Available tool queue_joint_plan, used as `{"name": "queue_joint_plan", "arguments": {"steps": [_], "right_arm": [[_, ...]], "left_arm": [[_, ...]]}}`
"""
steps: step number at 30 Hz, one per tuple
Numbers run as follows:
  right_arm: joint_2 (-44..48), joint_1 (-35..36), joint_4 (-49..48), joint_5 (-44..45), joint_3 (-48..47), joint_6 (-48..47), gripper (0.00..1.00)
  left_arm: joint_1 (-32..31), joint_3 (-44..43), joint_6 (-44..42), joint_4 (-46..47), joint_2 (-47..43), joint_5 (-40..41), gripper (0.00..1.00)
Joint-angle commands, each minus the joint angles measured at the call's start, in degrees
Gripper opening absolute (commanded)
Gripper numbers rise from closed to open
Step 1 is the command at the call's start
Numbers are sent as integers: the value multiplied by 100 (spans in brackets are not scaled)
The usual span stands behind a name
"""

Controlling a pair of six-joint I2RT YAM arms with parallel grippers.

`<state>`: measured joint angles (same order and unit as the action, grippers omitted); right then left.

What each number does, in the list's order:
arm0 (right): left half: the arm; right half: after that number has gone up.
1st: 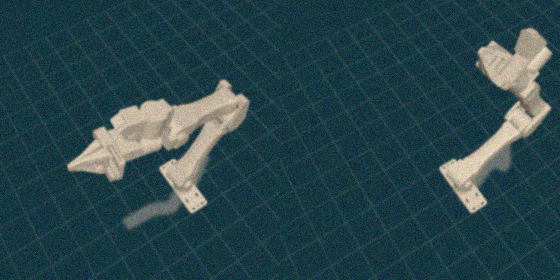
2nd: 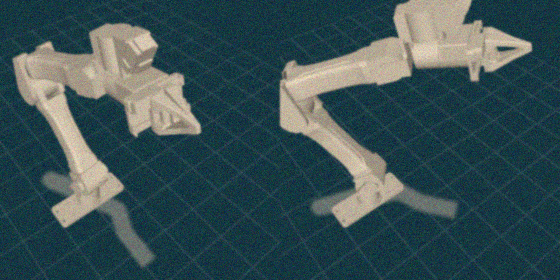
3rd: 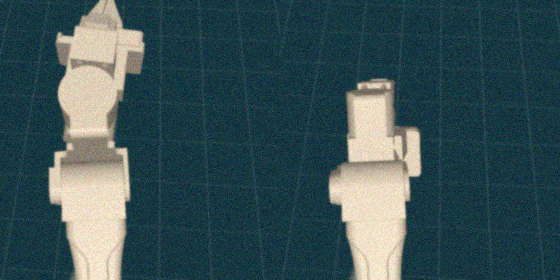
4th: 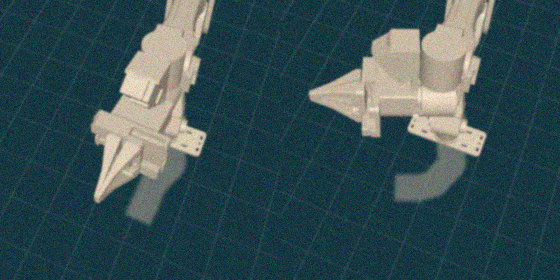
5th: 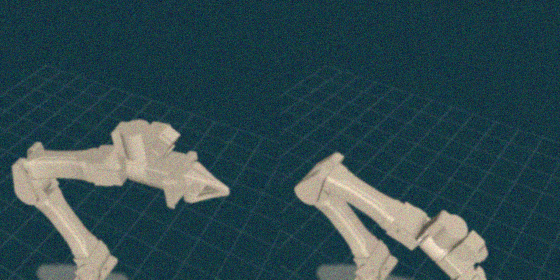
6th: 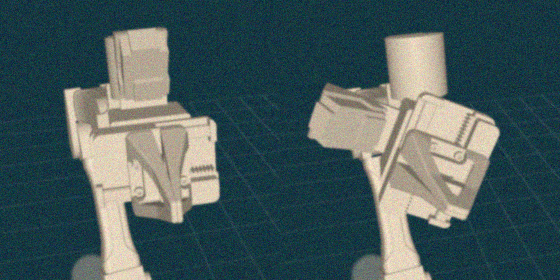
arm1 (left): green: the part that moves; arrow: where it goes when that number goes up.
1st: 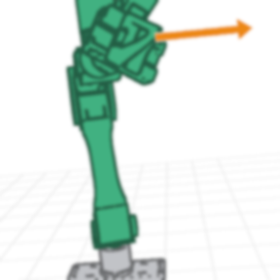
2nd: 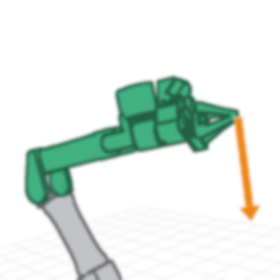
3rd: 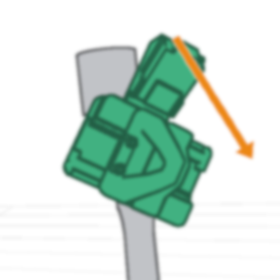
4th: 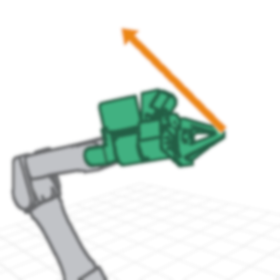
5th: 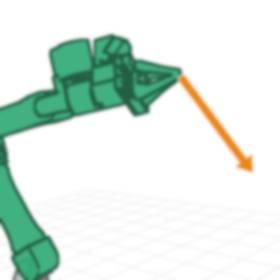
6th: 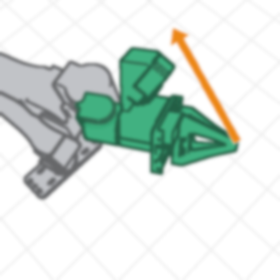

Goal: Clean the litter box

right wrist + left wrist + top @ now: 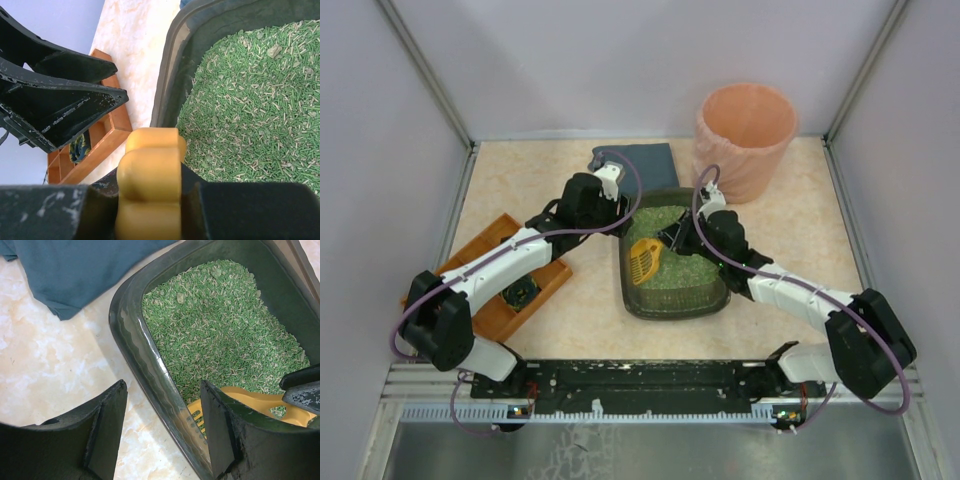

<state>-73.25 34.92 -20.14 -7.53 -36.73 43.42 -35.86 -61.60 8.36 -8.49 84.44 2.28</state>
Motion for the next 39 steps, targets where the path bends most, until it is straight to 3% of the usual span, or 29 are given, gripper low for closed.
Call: {"name": "queue_joint_plan", "arguments": {"steps": [1, 17, 26, 39], "right_arm": [[-90, 270, 221, 173, -185, -460, 0], [-361, 464, 287, 295, -239, -989, 0], [-445, 463, 1128, 900, -679, -2191, 0], [-40, 450, 2045, 2068, -1046, -3129, 0]], "left_arm": [[-5, -45, 26, 148, -77, -69, 66], [0, -53, 21, 132, -76, -70, 66], [0, -53, 20, 135, -77, -79, 66], [-1, -53, 23, 127, -77, -77, 66]]}}
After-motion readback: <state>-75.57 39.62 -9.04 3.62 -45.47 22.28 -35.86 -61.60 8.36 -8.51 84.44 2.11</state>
